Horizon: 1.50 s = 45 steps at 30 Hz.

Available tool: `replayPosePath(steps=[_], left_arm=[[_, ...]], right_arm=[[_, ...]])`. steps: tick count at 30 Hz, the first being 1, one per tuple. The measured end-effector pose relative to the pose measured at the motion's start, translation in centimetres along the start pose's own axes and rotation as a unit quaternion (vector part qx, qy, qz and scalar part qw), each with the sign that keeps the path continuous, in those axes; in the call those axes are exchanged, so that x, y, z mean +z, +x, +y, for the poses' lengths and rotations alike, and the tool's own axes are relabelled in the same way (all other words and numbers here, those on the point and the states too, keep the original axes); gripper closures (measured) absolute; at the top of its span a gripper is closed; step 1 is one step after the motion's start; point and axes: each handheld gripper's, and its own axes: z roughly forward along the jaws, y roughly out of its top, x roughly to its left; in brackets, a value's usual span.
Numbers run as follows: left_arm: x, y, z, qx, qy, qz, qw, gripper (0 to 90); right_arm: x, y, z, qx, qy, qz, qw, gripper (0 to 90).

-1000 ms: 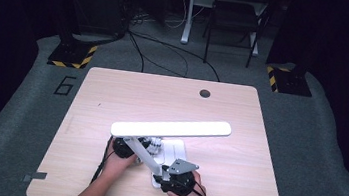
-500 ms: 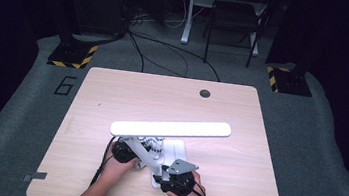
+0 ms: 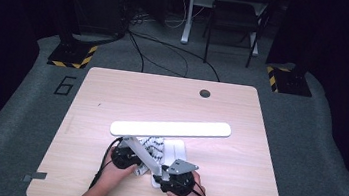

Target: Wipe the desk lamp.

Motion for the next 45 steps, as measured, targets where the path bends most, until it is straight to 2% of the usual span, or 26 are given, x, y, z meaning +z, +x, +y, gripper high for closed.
replayPosePath(steps=[2,6,9,10,23,30,39,40,45], left_arm=[[-0.1,-0.3,-0.1,-0.004,0.000,-0.005,1.0000,73.3],[-0.4,-0.9,-0.4,0.001,0.002,-0.018,0.9998,73.3],[-0.6,-1.3,-0.6,0.003,-0.001,-0.018,0.9998,73.2],[-0.6,-1.5,-0.7,-0.004,0.000,-0.022,0.9998,73.2],[-1.1,-2.5,-1.1,0.012,0.007,-0.036,0.9993,73.0],[-1.2,-2.1,-1.3,0.005,0.000,-0.043,0.9991,71.8],[-1.4,-2.0,-1.4,0.006,-0.006,-0.036,0.9993,70.5],[-1.5,-2.0,-1.3,0.008,-0.011,-0.031,0.9994,70.5],[-1.9,-1.7,-1.3,0.003,-0.009,-0.033,0.9994,70.3]], right_arm=[[0.0,0.0,0.0,0.000,0.000,0.000,1.0000,51.9],[0.0,0.1,0.0,0.006,0.000,-0.001,1.0000,51.9],[0.0,0.1,0.0,0.006,-0.001,-0.002,1.0000,51.9],[0.0,0.1,0.0,0.006,-0.001,-0.002,1.0000,51.9],[0.0,0.2,-0.1,0.010,-0.002,-0.005,0.9999,51.9],[0.0,0.2,-0.1,0.010,-0.002,-0.005,0.9999,51.9],[0.0,0.1,-0.1,0.009,-0.002,0.001,1.0000,51.0],[0.0,0.1,-0.1,0.010,-0.002,0.005,0.9999,49.3],[0.0,0.1,-0.1,0.004,-0.002,0.009,1.0000,44.3]])
